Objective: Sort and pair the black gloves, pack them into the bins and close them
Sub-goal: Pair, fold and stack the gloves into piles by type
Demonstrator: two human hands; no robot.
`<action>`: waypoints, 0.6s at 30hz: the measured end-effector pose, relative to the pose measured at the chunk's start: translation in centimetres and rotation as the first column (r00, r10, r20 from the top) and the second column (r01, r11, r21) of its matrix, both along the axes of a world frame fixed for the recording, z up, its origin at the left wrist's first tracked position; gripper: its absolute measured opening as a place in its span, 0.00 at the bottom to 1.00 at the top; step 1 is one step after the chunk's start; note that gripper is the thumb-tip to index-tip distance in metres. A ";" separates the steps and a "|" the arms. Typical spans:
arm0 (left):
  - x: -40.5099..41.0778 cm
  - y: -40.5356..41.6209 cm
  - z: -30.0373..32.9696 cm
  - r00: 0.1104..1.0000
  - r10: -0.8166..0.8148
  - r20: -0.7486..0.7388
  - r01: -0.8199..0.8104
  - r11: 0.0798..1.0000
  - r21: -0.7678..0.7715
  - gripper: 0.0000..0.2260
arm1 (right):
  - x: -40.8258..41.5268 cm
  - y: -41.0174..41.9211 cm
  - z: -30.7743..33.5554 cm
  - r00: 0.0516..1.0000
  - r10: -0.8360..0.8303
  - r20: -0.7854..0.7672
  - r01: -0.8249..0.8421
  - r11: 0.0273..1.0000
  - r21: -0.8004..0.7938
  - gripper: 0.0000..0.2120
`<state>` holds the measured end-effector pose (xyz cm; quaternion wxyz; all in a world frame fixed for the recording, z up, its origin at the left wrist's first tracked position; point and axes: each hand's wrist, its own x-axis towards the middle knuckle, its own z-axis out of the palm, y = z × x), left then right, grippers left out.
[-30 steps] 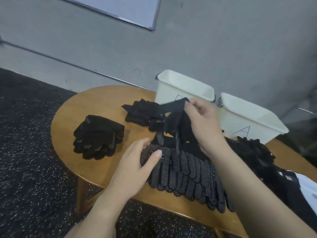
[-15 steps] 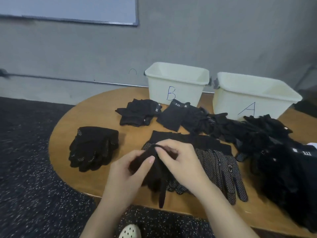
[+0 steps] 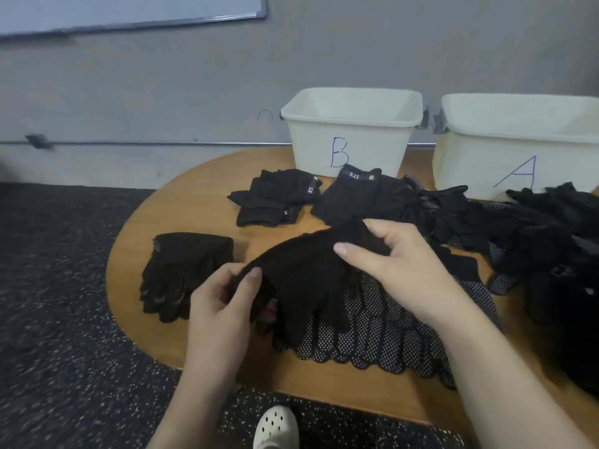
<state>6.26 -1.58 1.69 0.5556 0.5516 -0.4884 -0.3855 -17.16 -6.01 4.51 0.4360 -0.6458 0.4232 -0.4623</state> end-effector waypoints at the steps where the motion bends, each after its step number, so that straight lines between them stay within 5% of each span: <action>1: 0.0 0.1 0.0 1.000 -0.008 -0.030 0.009 1.000 0.004 0.10 | 0.2 -0.3 0.0 0.997 -0.022 0.078 0.021 1.000 0.010 0.04; 7: -0.4 1.1 0.0 0.989 -0.108 -0.098 0.109 0.994 0.001 0.12 | 1.8 -0.5 0.0 0.948 -0.054 0.314 0.036 0.997 0.065 0.05; 14: -1.0 1.0 0.1 0.962 -0.250 -0.112 0.252 0.968 -0.003 0.12 | 3.1 0.3 0.5 0.972 0.028 0.232 -0.035 0.999 0.028 0.04; 18: -1.5 0.8 0.1 0.970 -0.182 -0.163 0.180 0.983 -0.031 0.12 | 3.3 0.6 0.7 0.970 0.066 0.234 -0.071 0.997 0.014 0.05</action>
